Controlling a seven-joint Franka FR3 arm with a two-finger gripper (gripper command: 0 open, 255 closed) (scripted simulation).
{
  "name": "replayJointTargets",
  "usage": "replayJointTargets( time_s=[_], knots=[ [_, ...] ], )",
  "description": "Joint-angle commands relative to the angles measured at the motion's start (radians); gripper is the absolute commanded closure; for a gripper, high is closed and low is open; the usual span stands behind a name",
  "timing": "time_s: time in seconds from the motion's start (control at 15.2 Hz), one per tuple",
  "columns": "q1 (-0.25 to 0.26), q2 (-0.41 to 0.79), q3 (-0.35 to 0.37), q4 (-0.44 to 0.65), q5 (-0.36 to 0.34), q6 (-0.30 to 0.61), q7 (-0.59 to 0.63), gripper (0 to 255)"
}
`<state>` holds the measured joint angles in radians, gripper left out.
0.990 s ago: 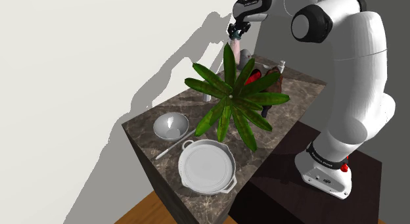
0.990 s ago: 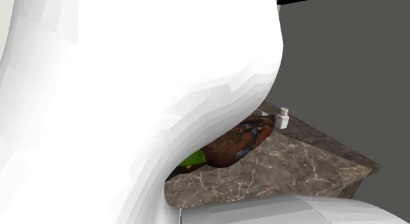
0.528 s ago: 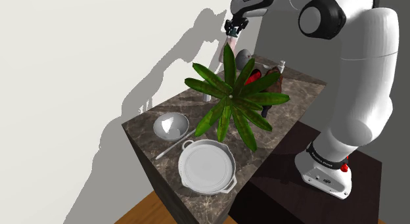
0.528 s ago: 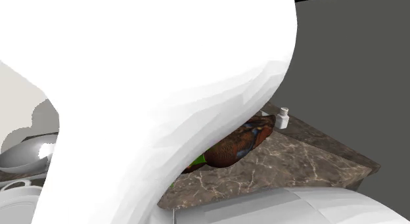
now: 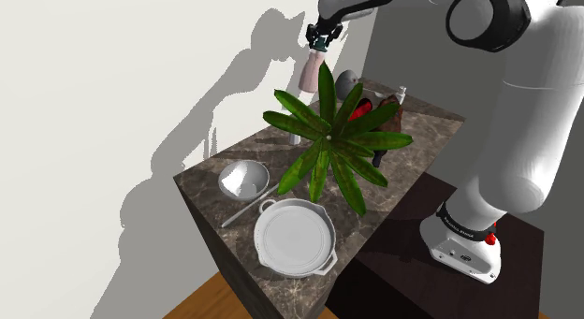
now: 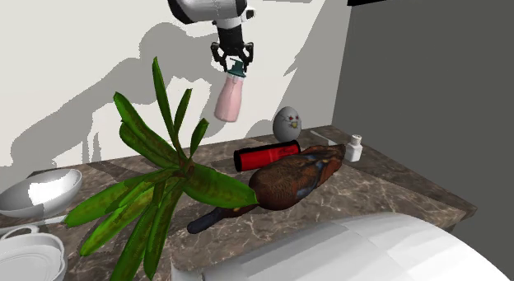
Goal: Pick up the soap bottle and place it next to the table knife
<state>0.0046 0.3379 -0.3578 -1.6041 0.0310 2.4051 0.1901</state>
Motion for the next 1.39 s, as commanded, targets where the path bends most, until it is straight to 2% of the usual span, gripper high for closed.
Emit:
replayJointTargets(
  time_s=[0.0, 0.66, 1.32],
  knots=[
    [0.048, -0.041, -0.005, -0.035, -0.043, -0.007, 0.062, 255],
    [0.227, -0.150, 0.021, -0.068, -0.211, -0.111, 0.329, 255],
    [0.370, -0.162, 0.088, 0.033, -0.309, -0.275, 0.546, 255]
  ],
)
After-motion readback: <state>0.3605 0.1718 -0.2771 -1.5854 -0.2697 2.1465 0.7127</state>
